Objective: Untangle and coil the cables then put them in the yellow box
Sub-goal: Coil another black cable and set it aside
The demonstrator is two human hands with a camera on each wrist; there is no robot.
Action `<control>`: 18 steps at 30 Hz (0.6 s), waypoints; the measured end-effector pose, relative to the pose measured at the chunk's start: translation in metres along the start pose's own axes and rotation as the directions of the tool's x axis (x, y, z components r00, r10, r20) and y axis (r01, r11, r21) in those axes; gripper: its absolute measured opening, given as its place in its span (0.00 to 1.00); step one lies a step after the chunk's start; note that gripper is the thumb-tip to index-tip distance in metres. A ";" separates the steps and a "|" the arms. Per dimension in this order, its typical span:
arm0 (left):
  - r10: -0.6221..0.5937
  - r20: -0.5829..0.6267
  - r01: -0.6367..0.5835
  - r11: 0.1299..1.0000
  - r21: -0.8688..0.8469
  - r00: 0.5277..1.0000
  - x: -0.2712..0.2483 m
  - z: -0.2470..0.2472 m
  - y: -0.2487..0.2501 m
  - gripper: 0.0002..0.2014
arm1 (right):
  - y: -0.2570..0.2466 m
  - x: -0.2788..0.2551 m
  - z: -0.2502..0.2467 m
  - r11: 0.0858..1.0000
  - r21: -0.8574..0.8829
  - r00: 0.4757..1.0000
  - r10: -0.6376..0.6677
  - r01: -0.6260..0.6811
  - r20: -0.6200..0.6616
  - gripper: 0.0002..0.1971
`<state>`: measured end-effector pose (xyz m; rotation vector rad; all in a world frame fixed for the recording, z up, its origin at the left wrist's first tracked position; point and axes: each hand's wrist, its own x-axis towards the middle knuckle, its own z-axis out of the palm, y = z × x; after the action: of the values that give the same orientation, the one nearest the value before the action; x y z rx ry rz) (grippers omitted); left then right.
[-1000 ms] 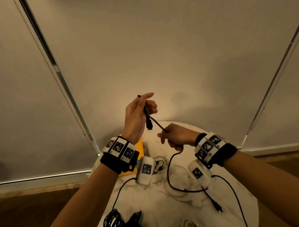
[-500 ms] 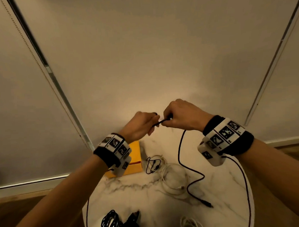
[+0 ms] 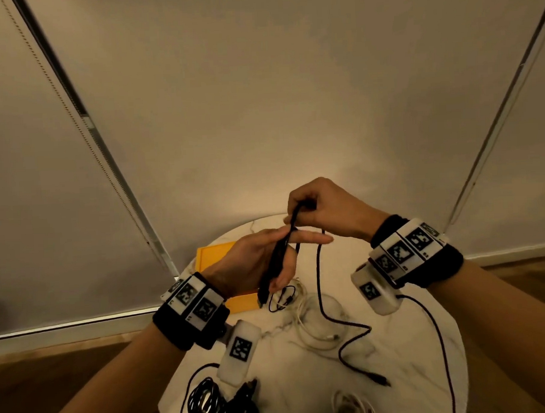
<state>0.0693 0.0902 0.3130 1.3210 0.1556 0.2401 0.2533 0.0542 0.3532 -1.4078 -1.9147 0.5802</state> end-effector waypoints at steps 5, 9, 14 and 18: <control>0.189 -0.139 -0.205 0.973 -0.107 0.972 -0.002 0.008 0.016 0.23 | 0.001 0.011 0.016 0.989 0.145 0.999 -0.003 0.008 -0.039 0.14; 0.224 -0.205 -0.251 0.961 -0.119 0.953 -0.005 0.008 0.024 0.25 | -0.009 0.020 0.023 0.959 0.282 1.000 0.005 -0.001 -0.011 0.17; 0.313 -0.179 -0.350 0.906 -0.239 0.933 -0.003 0.011 0.052 0.28 | -0.024 0.041 0.028 0.918 0.394 0.998 0.060 -0.048 -0.017 0.23; 0.423 -0.180 -0.454 0.869 -0.199 0.888 0.005 0.004 0.073 0.26 | -0.033 0.062 0.032 0.962 0.273 1.000 0.022 -0.020 -0.005 0.12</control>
<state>0.0690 0.1043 0.3846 1.0878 -0.0676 0.7157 0.1966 0.1036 0.3712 -1.2516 -1.7375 0.8143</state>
